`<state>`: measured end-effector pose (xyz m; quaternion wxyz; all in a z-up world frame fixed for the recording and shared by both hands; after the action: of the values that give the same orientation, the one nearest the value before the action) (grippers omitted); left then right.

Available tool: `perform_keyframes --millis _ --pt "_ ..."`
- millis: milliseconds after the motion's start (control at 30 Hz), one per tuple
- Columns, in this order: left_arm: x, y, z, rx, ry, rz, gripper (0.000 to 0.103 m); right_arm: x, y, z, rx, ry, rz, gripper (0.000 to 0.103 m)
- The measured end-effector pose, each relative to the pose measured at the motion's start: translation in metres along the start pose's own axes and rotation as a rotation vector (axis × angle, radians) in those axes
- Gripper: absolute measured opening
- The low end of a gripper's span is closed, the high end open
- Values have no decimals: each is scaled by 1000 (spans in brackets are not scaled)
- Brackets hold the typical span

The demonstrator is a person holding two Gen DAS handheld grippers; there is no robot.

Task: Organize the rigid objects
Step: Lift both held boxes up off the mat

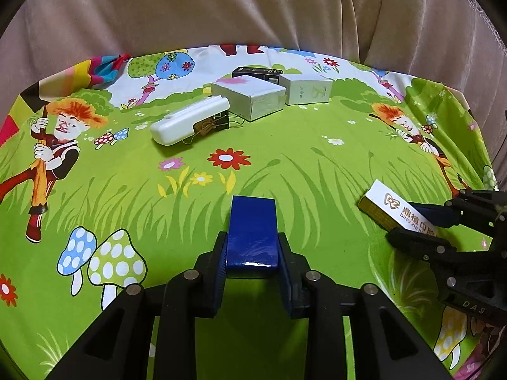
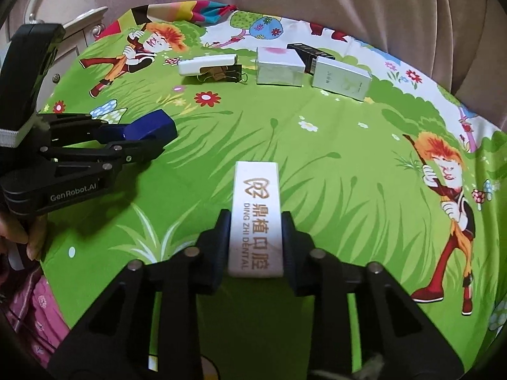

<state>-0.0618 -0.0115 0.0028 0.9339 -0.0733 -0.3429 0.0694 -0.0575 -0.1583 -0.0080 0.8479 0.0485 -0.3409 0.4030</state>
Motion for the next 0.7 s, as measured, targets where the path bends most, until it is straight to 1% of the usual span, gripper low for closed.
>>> perform_keyframes --millis 133,233,300,367,400,433,467,500,533,567,633,667,700 --pt "0 1 0 3 -2 -3 29 1 2 0 -17 3 12 34" --pt "0 -1 0 19 -6 -13 29 1 1 0 -20 3 12 34" --pt "0 -4 0 41 -13 -26 29 1 3 1 -44 7 21 34" --pt "-1 -8 1 82 -26 -37 29 2 4 4 -73 5 21 34" --pt "-4 -10 4 105 -32 -24 29 1 3 9 -71 -22 -7 34" --pt "-7 -11 11 101 -44 7 29 -1 0 17 -65 -64 -45 34" --pt "-10 -12 22 80 -73 35 29 -5 -3 27 -62 -115 -99 34" --pt "-12 -15 32 72 -99 44 29 -11 -4 40 -85 -157 -142 34" --pt "-14 -21 42 68 -129 40 29 -14 -4 47 -102 -177 -154 34" --pt "-14 -28 54 62 -165 26 29 -18 -5 62 -123 -224 -175 34" --pt "-12 -46 85 39 -264 -13 29 -21 -6 83 -171 -278 -193 34" --pt "-10 -54 103 23 -318 -26 29 -22 -7 99 -203 -323 -206 34" --pt "-8 -60 116 7 -355 -34 29 -24 -11 120 -234 -390 -237 34"
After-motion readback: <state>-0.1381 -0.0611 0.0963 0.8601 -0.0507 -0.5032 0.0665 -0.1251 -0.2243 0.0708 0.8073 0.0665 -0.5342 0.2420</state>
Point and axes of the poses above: each gripper's, at about its wrist camera, not at the fingertips, and z roughly against the way its jaws point, y to its left, x to its top, the point moved 1 cm from there along -z, roughly the way its jaws point, and after that the axes turned 15 degrees about z, right-handed, at the moved point
